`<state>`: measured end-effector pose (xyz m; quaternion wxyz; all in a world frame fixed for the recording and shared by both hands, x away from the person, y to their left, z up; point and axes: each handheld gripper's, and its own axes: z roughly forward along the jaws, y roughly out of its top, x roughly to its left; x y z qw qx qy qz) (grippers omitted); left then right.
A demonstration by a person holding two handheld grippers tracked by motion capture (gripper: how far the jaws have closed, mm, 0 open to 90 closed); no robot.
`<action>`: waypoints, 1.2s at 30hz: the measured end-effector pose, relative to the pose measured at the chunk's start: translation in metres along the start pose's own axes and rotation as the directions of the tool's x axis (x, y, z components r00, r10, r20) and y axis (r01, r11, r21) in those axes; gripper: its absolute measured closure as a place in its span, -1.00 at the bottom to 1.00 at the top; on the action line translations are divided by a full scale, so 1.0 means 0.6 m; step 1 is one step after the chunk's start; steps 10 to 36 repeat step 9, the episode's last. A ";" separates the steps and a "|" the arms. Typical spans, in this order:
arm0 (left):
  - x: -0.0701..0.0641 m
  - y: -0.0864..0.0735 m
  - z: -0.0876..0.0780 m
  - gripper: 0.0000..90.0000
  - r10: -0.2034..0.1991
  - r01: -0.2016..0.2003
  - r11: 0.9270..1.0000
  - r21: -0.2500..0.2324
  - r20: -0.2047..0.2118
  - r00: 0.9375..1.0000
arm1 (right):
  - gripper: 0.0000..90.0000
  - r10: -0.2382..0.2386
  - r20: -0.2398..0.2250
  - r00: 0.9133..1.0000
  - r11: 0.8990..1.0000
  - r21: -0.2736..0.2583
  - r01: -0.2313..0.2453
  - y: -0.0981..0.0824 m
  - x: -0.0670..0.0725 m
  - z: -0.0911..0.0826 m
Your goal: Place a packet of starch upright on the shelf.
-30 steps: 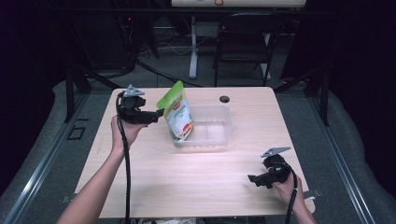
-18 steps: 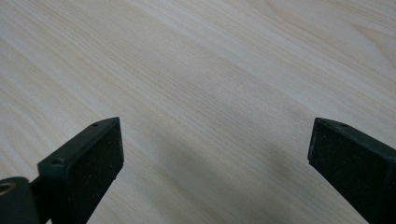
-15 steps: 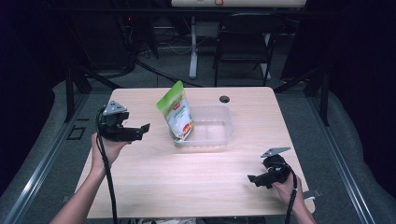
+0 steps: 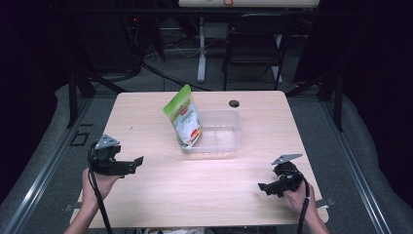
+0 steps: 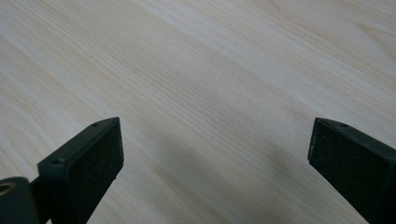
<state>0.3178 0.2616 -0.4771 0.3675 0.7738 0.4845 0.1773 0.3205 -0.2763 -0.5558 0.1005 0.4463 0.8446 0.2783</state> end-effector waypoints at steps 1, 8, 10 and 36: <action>0.004 -0.013 0.003 -0.87 -0.026 0.026 1.000 -0.008 0.006 1.000 | -0.94 0.000 -0.001 1.000 1.000 0.000 0.000 0.000 0.000 0.000; 0.018 -0.050 0.022 -0.94 -0.046 0.046 0.999 0.022 -0.004 0.999 | -0.94 0.000 -0.008 1.000 1.000 0.002 0.000 0.000 0.000 0.001; 0.019 -0.051 0.022 -0.97 -0.059 0.059 0.998 0.010 0.001 0.998 | -0.94 -0.002 -0.004 1.000 1.000 0.006 0.002 0.000 0.000 0.000; 0.019 -0.051 0.022 -0.97 -0.059 0.059 0.998 0.010 0.001 0.998 | -0.94 -0.002 -0.004 1.000 1.000 0.006 0.002 0.000 0.000 0.000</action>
